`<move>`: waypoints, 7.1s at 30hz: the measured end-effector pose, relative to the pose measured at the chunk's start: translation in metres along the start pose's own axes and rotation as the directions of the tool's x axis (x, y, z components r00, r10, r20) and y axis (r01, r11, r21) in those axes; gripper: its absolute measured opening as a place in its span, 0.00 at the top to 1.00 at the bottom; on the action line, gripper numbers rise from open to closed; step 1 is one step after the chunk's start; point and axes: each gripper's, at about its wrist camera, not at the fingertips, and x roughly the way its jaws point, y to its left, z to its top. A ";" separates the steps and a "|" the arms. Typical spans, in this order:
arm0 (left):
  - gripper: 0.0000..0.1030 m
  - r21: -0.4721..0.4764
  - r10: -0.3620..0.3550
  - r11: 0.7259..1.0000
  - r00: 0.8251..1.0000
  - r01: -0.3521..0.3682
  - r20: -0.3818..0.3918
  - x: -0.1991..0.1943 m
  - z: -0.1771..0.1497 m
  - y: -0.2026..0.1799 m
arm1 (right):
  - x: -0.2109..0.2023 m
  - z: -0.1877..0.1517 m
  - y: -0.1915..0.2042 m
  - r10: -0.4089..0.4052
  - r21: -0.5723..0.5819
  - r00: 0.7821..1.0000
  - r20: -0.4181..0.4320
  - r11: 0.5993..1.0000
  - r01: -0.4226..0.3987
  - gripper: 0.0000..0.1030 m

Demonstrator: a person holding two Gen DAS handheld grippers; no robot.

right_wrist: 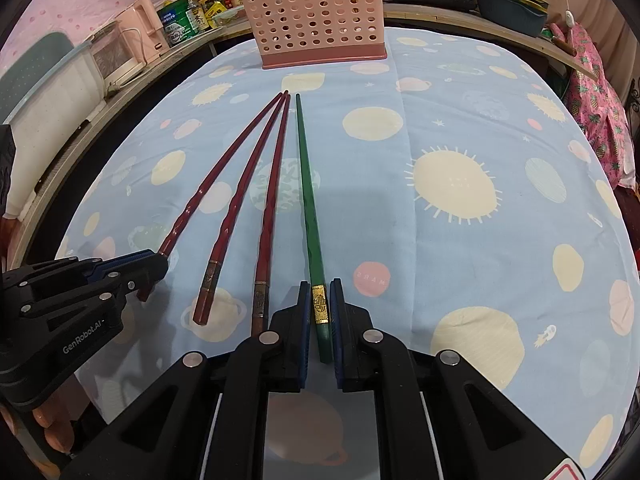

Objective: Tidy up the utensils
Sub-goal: 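Close the left tool on the dark-red chopstick while the right tool holds the green chopstick, then carry the dark-red and green chopsticks into the pink basket and open both tools, then withdraw both open tools from the basket toward the last two dark chopsticks, then lower the right tool onto one dark-red chopstick while the left tool grasps the other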

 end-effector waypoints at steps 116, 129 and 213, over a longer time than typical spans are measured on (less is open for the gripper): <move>0.93 -0.131 0.047 0.989 0.718 0.062 0.695 -0.198 0.355 0.045 | -0.150 0.359 -0.034 0.121 0.044 0.778 0.616 0.981 -0.187 0.93; 0.93 -0.165 0.073 0.986 0.793 0.035 0.605 -0.120 0.365 0.059 | -0.069 0.366 -0.038 0.097 0.073 0.863 0.496 0.985 -0.153 0.93; 0.59 -0.124 0.113 0.988 0.972 -0.088 0.206 -0.052 0.067 0.032 | -0.033 0.039 0.006 0.043 -0.048 0.993 0.112 0.998 -0.037 0.67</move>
